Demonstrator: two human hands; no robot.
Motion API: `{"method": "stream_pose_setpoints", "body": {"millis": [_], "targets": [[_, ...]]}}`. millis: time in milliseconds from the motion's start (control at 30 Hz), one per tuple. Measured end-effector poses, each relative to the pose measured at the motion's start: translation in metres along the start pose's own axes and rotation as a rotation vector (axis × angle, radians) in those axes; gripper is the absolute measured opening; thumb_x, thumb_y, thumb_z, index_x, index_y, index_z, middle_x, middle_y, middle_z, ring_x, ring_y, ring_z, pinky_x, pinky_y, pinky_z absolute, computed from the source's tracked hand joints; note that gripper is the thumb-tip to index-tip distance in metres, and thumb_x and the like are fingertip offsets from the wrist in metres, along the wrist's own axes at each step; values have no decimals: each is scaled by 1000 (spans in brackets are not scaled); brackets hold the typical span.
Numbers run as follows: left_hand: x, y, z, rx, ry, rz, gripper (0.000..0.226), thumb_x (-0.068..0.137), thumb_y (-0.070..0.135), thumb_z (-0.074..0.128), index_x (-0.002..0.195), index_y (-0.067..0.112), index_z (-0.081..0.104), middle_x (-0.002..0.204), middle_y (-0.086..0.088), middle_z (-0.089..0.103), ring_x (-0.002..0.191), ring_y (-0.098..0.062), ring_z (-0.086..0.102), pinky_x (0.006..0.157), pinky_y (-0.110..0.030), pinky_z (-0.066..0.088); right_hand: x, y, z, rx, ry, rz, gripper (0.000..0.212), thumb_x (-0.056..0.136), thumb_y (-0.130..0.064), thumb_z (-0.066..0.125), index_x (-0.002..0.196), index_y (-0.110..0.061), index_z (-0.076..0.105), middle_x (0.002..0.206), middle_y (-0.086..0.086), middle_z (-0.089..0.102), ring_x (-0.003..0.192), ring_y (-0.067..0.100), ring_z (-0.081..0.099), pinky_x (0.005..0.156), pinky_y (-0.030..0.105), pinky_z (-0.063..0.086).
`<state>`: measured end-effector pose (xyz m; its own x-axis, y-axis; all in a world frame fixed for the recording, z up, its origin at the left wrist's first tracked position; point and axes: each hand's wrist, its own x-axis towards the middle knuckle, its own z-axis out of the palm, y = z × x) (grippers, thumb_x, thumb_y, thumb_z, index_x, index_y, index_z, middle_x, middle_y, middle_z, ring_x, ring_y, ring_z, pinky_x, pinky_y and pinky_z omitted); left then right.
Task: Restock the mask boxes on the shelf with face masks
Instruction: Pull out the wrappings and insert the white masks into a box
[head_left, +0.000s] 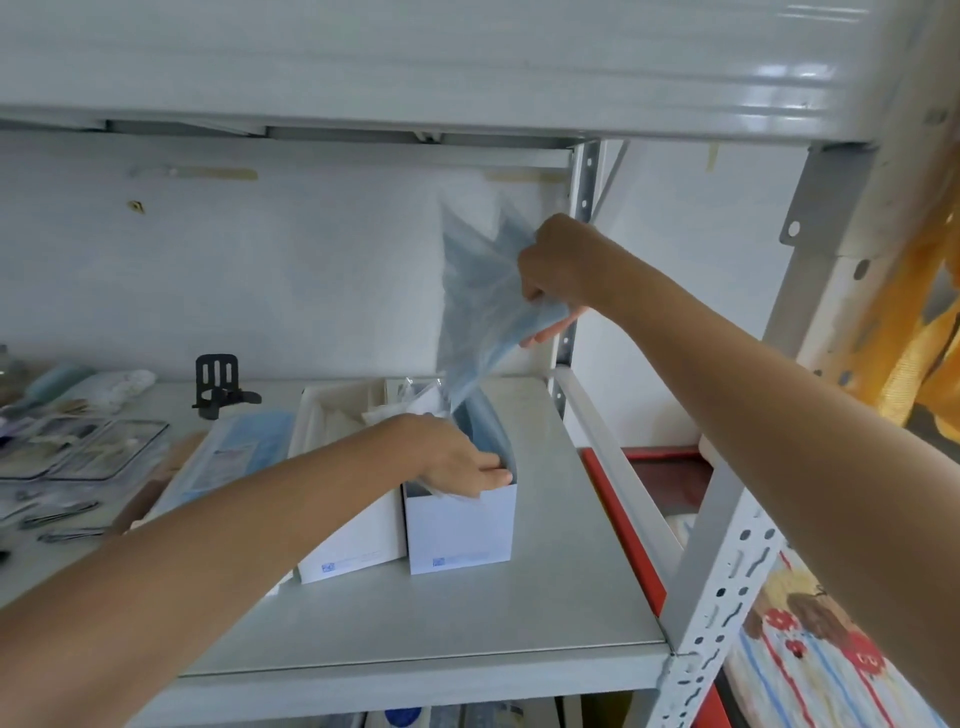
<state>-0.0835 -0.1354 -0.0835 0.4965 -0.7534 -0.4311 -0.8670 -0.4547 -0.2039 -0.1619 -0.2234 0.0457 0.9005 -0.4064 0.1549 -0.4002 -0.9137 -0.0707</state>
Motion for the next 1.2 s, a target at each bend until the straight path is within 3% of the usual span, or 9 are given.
{"method": "stream_pose_setpoints", "body": {"millis": [200,333,533,600,733,833,933,1100,1200], "targets": [[-13,8,1,-99,-53,28,64,91,63,12,140,29,35,151,1,40,137,-27,36,112,-38,25,14,-4,31,-142,-173,-39,57,83,-52,57,44,-15,38,48,-9,41,48,11,36,62,11,27],[-13,10,2,-149,-111,69,67,93,61,14,146,24,32,155,2,33,142,-22,31,112,-35,23,27,-5,47,155,-281,126,51,90,-37,55,49,-14,37,15,-9,37,46,12,40,49,6,28],[-17,11,4,-198,-28,131,51,98,46,17,92,12,55,90,-1,55,94,-20,47,84,-26,32,26,-24,59,230,-117,111,33,89,-6,46,58,-12,38,58,3,46,47,14,46,41,18,37],[-16,11,8,-186,34,155,51,100,39,19,97,6,57,90,-4,54,88,-18,44,81,-26,31,22,-33,78,188,-99,98,27,88,-3,42,61,-4,42,58,5,44,48,16,44,41,20,34],[-11,7,17,-233,136,204,45,100,31,23,66,9,44,74,-5,48,77,-20,43,78,-32,36,8,-32,122,215,-108,73,27,95,-7,37,115,3,51,106,19,61,92,29,62,58,22,40],[-16,5,15,-281,71,203,44,100,30,25,85,6,58,78,-2,50,80,-17,44,82,-30,37,-4,-21,138,385,-153,131,24,95,-9,38,115,2,45,82,8,49,63,16,46,50,18,30],[-26,-9,7,-322,80,212,42,97,38,35,115,13,64,88,8,60,88,-11,49,85,-21,35,-8,-10,137,356,-298,100,43,97,-16,41,132,6,36,94,10,42,85,20,42,73,28,36],[-35,-44,-9,-162,245,140,57,84,62,27,96,24,68,100,1,67,92,-16,59,88,-29,46,-9,-14,132,112,-300,-30,54,93,-3,40,141,5,17,65,0,35,55,13,38,46,17,32],[-35,-57,-13,-357,293,44,56,94,53,23,97,22,69,116,-1,65,110,-20,58,103,-34,42,-19,-15,131,4,-457,-79,65,94,-10,43,146,2,6,96,13,53,71,17,52,47,15,35]]}}
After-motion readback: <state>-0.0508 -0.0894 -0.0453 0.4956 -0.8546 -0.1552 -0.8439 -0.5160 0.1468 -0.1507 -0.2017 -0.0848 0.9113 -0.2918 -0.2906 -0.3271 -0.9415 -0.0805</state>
